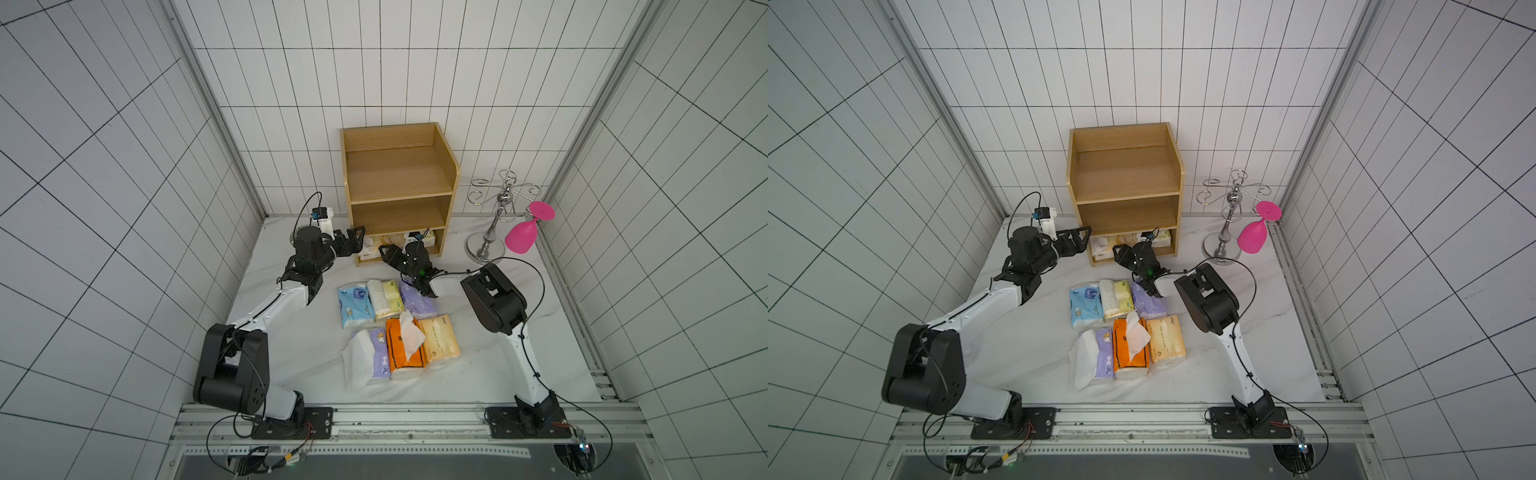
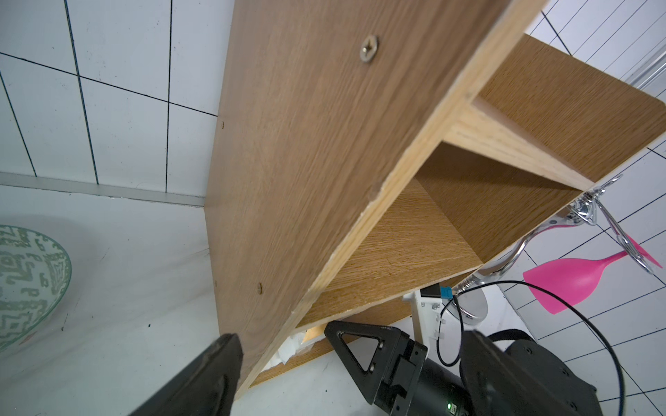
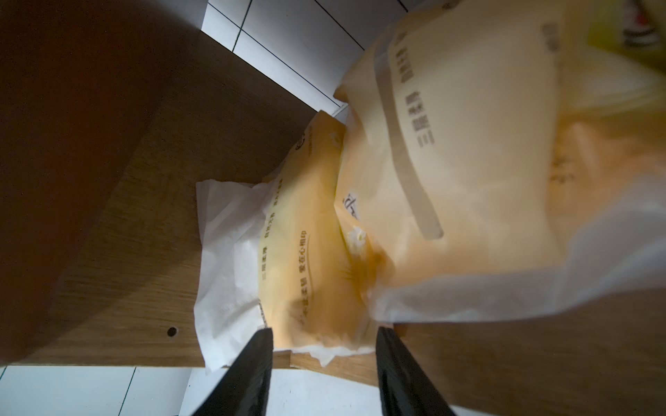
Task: Remove the tissue boxes from the shelf
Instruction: Pick up a box of tissues from the shelf.
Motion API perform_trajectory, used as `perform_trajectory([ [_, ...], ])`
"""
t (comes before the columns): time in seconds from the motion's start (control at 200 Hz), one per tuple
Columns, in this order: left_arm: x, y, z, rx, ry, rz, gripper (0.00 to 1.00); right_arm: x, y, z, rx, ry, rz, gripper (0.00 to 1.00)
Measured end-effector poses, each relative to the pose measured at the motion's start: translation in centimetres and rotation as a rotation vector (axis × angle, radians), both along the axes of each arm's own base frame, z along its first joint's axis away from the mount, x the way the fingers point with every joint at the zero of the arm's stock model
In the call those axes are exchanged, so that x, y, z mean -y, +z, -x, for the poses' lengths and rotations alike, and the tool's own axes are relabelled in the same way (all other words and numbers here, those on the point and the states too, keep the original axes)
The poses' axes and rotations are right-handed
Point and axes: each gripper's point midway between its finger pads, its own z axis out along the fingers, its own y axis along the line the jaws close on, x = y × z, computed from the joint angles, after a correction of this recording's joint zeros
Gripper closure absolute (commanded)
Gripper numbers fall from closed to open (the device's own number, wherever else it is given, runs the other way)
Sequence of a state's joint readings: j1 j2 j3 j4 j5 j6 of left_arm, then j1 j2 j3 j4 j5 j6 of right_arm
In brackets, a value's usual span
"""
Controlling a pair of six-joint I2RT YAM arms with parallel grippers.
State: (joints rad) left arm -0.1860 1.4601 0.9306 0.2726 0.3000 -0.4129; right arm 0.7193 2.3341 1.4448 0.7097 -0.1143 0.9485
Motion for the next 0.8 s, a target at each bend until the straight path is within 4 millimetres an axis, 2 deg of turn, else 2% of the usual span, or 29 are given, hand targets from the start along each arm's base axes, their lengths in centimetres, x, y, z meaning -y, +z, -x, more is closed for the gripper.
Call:
perform_trajectory([
  [0.17, 0.0, 0.5, 0.6, 0.014, -0.009, -0.003, 0.02, -0.7, -0.1, -0.6, 0.014, 0.005, 0.001, 0.51],
  [0.5, -0.3, 1.7, 1.7, 0.037, -0.009, -0.003, 0.02, -0.7, -0.5, -0.5, 0.029, 0.017, 0.041, 1.0],
  [0.62, -0.4, 2.3, 2.3, 0.042, -0.009, -0.002, 0.01, -0.3, -0.5, -0.1, 0.026, 0.02, 0.054, 1.0],
  [0.8, -0.8, 3.3, 3.5, 0.055, -0.002, 0.002, 0.02, 0.7, -0.7, 1.6, -0.012, 0.043, 0.093, 1.0],
])
